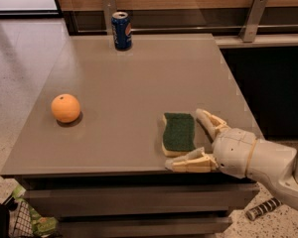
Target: Move sponge near pepsi can
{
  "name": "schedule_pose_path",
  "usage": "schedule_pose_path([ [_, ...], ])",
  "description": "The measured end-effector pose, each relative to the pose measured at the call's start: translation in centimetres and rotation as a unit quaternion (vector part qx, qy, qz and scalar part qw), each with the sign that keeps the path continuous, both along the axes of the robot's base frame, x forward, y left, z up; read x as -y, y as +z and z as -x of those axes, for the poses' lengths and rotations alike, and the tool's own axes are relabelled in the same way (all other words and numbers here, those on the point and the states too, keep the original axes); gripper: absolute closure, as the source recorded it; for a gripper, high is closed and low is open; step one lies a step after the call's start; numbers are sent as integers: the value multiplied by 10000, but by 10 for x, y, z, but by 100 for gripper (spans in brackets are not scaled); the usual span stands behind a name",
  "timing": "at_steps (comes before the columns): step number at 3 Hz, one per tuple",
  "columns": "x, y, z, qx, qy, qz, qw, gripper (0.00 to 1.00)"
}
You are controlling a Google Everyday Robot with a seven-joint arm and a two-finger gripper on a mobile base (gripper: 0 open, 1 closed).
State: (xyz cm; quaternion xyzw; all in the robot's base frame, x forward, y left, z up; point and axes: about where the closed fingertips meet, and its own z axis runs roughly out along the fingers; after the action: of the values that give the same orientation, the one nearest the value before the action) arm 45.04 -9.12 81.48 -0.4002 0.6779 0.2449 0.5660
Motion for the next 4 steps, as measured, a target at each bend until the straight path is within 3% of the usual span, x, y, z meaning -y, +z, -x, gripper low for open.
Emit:
schedule_pose_path([
  [3, -6, 3, 0, 23, 51, 22, 10000, 87],
  [4, -7, 4, 1, 31, 67, 30, 10000, 100],
])
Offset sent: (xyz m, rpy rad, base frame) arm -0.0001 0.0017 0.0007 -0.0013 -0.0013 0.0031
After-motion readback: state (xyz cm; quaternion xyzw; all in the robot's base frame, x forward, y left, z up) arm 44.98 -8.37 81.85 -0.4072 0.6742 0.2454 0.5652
